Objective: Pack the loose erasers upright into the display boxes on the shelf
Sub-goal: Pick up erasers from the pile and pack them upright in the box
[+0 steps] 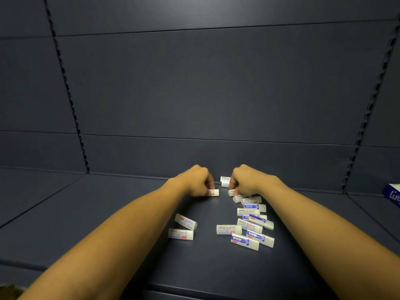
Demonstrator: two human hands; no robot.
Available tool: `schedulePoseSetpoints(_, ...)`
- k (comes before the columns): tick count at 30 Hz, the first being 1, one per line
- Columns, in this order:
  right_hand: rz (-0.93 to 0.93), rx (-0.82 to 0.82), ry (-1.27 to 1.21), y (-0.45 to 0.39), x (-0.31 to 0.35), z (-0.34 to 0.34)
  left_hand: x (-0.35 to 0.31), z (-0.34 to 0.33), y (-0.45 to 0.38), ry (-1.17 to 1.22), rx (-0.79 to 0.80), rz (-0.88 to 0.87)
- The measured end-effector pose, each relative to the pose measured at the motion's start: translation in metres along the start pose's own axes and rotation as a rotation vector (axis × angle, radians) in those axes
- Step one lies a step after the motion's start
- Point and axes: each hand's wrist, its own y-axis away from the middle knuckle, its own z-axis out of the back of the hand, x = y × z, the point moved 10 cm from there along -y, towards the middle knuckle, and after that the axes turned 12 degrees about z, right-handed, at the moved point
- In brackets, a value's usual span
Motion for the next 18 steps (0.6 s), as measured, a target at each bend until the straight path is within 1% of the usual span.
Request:
schedulePoseSetpoints(3, -0.015, -0.02, 0.02, 0.0, 0.0, 0.0, 0.005, 0.007, 0.004, 0.049, -0.026, 0.005)
schedulePoseSetpoints(6, -0.042, -0.058, -0.04, 0.004, 0.0, 0.007, 0.012, 0.015, 0.007, 0.117, -0.047, 0.034)
schedulePoseSetpoints(11, -0.101, -0.264, -0.304, 0.017, -0.012, 0.038, 0.019, 0.029, 0.008, 0.166, -0.083, 0.077)
schedulePoseSetpoints(15, -0.232, -0.398, -0.517, 0.038, -0.03, 0.058, 0.017, 0.044, 0.005, 0.205, -0.115, 0.105)
schedulePoseSetpoints(18, -0.329, -0.482, -0.678, 0.061, -0.042, 0.064, 0.005, 0.054, 0.004, 0.226, -0.131, 0.088)
